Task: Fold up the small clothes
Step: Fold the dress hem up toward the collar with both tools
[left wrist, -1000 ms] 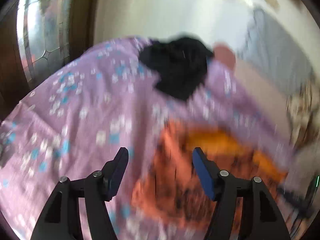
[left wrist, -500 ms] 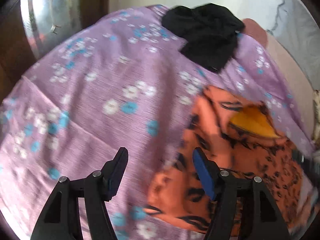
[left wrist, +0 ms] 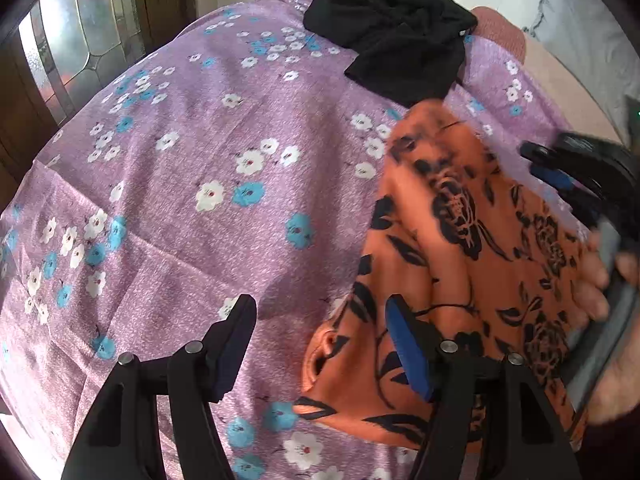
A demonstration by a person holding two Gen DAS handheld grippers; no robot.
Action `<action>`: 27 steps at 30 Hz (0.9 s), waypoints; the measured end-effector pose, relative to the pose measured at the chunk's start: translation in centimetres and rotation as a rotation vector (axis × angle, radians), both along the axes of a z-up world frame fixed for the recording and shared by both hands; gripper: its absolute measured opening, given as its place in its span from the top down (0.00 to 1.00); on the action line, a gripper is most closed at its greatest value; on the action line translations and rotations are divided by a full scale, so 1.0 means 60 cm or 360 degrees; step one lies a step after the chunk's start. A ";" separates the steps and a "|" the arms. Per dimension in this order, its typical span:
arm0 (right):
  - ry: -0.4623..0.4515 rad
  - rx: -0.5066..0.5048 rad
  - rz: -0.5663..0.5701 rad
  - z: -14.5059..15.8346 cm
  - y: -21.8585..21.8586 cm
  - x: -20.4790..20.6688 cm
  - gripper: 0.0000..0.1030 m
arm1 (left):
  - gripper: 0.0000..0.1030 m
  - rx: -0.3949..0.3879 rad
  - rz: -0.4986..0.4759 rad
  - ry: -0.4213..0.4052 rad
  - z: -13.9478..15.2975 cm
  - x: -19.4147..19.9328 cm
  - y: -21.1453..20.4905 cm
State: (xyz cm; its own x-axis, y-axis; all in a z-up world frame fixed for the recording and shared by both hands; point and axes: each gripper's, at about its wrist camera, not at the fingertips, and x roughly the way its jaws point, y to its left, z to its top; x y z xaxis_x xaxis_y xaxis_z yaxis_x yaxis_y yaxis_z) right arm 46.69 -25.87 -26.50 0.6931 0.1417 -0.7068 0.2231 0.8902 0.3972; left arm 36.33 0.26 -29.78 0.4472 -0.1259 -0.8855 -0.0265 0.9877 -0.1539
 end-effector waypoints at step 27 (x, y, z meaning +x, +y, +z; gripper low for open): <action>0.0013 0.0611 -0.0440 -0.059 -0.277 -0.577 0.26 | 0.18 -0.0068 -0.0009 0.0002 0.016 -0.119 -0.031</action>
State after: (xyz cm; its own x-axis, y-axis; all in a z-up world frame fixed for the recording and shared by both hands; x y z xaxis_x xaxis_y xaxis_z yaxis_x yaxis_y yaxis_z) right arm 12.07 -42.50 -30.04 0.7362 0.2049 -0.6450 0.4354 0.5862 0.6832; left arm 29.20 -1.61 -28.79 0.4455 -0.1659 -0.8798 -0.0212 0.9805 -0.1956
